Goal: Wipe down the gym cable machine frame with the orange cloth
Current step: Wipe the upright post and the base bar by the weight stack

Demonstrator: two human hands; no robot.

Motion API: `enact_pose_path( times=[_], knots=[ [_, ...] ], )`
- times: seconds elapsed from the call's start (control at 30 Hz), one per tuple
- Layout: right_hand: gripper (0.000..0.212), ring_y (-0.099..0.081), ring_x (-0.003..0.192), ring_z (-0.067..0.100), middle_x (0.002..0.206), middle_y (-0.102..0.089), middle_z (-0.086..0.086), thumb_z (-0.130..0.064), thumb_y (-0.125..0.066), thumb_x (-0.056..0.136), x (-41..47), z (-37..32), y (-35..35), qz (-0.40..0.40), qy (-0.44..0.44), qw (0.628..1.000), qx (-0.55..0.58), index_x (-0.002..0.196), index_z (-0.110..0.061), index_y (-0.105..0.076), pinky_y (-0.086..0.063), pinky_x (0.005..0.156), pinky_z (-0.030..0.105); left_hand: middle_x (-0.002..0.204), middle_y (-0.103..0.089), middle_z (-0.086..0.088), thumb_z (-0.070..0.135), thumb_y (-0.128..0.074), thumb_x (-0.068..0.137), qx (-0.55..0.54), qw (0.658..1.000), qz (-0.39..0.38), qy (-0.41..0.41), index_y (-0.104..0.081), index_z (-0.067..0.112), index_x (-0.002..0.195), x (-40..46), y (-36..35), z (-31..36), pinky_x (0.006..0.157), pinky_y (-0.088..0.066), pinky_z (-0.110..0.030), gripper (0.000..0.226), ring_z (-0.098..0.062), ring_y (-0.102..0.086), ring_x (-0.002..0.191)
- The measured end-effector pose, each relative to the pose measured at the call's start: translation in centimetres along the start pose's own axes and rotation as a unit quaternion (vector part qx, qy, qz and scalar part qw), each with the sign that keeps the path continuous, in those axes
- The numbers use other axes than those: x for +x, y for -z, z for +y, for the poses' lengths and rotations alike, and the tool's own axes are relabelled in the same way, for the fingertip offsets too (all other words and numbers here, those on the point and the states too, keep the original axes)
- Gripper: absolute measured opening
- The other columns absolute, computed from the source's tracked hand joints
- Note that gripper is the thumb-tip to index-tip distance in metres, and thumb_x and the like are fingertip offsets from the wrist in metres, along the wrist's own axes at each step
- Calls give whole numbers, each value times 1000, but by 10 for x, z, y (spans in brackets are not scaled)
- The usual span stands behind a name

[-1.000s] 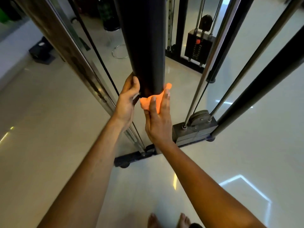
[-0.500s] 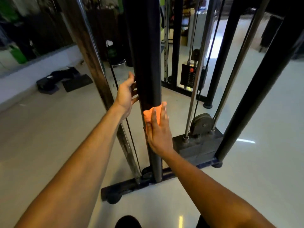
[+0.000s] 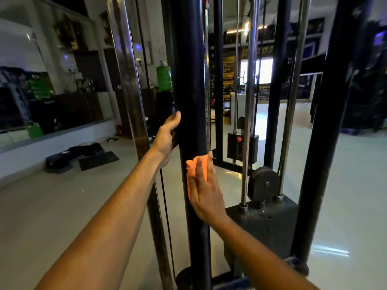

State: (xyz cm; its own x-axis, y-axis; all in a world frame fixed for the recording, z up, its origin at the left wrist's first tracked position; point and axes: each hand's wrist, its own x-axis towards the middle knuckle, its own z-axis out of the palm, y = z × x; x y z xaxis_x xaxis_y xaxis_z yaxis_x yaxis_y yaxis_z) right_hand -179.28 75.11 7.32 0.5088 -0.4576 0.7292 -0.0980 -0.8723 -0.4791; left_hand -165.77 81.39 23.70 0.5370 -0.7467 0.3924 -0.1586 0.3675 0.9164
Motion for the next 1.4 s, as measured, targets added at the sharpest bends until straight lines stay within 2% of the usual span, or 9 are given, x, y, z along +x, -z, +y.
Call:
enact_pose_path(
  times=[0.2, 0.33, 0.43, 0.7, 0.8, 0.93, 1.1, 1.23, 1.4],
  knots=[
    [73, -12, 166, 38, 178, 28, -9, -50, -35, 116, 38, -28, 6, 52, -10, 998, 20, 168, -50, 16, -50, 113, 65, 140, -66, 15, 45, -59, 107, 27, 999, -5, 16, -61, 46, 132, -23, 4, -18, 123, -41, -46, 25, -14, -58, 137],
    [77, 5, 168, 35, 178, 29, -3, -47, -43, 115, -15, -1, -23, 22, -2, 999, -43, 172, -42, 9, -48, 117, 61, 146, -62, 12, 42, -61, 105, 58, 998, -4, 33, -55, 43, 145, -40, 13, -47, 122, -41, -49, 41, -14, -58, 136],
    [80, 11, 168, 35, 178, 30, -1, -43, -48, 114, -69, 25, -43, -17, -14, 999, -47, 172, -42, 7, -55, 109, 62, 151, -60, 9, 44, -60, 105, 72, 996, -19, 55, -47, 36, 158, -55, 17, -73, 124, -38, -51, 55, -15, -56, 140],
    [73, -2, 167, 39, 181, 21, 2, -42, -44, 117, 3, -1, -24, 56, -14, 998, -2, 174, -34, 0, -48, 114, 57, 146, -66, 5, 38, -53, 105, 47, 996, 0, 81, -55, 38, 150, -69, 17, -105, 122, -42, -47, 45, -18, -60, 137],
    [77, 2, 168, 36, 180, 23, 0, -41, -47, 116, -48, 26, -43, 19, -14, 999, -22, 174, -36, 3, -52, 112, 63, 145, -65, 7, 39, -53, 110, 31, 995, 24, 87, -61, 44, 136, -77, 14, -109, 124, -39, -51, 28, -17, -60, 137],
    [87, 9, 168, 36, 179, 29, 0, -32, -53, 115, -117, 60, -67, -44, -34, 998, -19, 169, -48, 14, -52, 111, 67, 147, -65, 11, 36, -54, 110, 17, 997, 14, 76, -58, 41, 145, -88, 8, -128, 124, -37, -50, 35, -13, -57, 140],
    [73, 4, 168, 38, 179, 28, 3, -47, -37, 116, -80, 44, -64, 5, -54, 998, 18, 172, -33, 6, -53, 110, 65, 142, -70, 8, 32, -56, 109, -15, 996, 40, 78, -60, 30, 146, -90, 8, -139, 126, -37, -46, 37, -11, -61, 136],
    [74, 7, 169, 35, 179, 27, 2, -43, -43, 117, -103, 61, -77, -10, -40, 999, -9, 174, -32, 3, -55, 109, 61, 148, -65, 7, 32, -55, 109, -19, 997, 43, 68, -55, 31, 152, -92, 11, -146, 127, -36, -46, 43, -13, -57, 142],
    [86, 8, 168, 36, 177, 32, 4, -46, -45, 115, -177, 103, -102, -95, -58, 994, -19, 163, -52, 26, -55, 105, 68, 152, -62, 9, 31, -53, 108, 12, 996, 56, 64, -55, 34, 151, -111, 9, -186, 127, -34, -48, 43, -12, -53, 145]
  ],
)
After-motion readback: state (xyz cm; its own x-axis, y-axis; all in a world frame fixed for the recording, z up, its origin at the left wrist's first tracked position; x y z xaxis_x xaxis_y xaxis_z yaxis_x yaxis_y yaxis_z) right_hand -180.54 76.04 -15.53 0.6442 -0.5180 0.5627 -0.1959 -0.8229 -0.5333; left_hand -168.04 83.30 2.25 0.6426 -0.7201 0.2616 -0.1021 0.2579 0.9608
